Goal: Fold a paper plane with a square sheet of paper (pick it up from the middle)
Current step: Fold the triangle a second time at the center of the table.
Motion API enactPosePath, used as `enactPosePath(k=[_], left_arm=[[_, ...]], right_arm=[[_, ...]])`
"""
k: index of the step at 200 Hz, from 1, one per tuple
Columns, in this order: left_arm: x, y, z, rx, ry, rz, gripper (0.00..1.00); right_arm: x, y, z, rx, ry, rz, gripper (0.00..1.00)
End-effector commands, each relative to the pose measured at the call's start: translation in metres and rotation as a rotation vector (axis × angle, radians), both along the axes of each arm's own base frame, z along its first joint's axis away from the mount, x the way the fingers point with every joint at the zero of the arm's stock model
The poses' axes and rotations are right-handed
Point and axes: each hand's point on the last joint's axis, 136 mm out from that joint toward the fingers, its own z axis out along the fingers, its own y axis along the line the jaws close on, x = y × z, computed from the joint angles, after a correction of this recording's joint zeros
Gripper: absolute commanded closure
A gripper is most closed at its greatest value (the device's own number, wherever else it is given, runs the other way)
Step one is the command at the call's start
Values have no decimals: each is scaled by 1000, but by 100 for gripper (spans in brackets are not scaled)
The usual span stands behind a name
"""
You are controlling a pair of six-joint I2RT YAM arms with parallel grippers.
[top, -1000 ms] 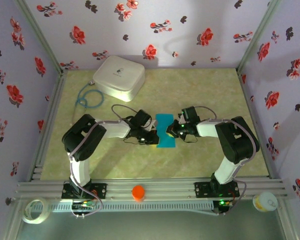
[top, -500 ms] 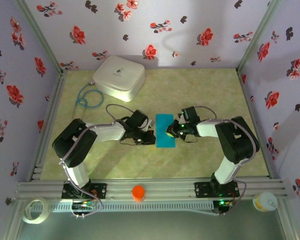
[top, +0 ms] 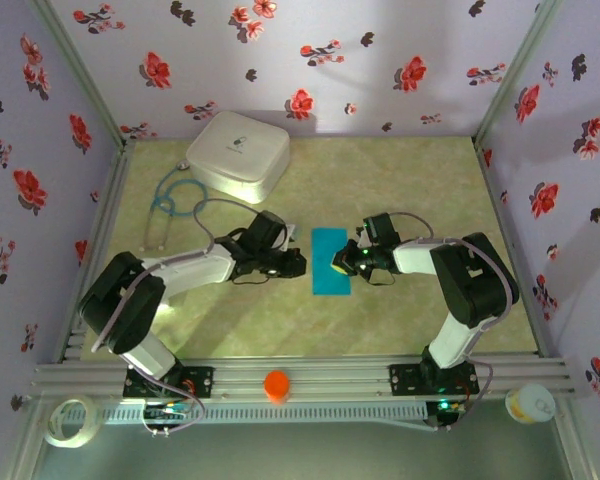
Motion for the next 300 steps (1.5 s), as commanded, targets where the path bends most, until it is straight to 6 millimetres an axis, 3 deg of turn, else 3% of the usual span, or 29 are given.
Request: enactPosePath(k=[1, 32, 90, 107, 142, 161, 198, 242, 264, 300], left_arm=[[10, 5, 8, 5, -39, 17, 90], [14, -8, 12, -28, -28, -9, 91], [27, -31, -7, -33, 52, -15, 87], [28, -39, -11, -45, 79, -31, 87], [34, -46, -20, -24, 95, -49, 88], [37, -48, -22, -15, 91, -54, 87], [41, -53, -23, -14, 90, -68, 86], [39, -59, -25, -22, 112, -99, 84], [36, -65, -15, -39, 97, -126, 81], [34, -76, 27, -93, 16, -161, 75]], right_arm=[[-12, -20, -27, -95, 65, -35, 100], [-13, -21, -26, -97, 63, -38, 100], [-10, -15, -18, -53, 39, -27, 100], [-4, -7, -8, 3, 13, -25, 98], [9, 3, 30, 88, -77, -32, 84], [8, -5, 39, 45, -97, -40, 80], [-13, -35, 29, -82, -53, -72, 79], [-32, -41, 25, -73, -24, -85, 76], [-38, -44, 21, -76, -11, -88, 74], [-40, -43, 21, -65, -8, -95, 72]])
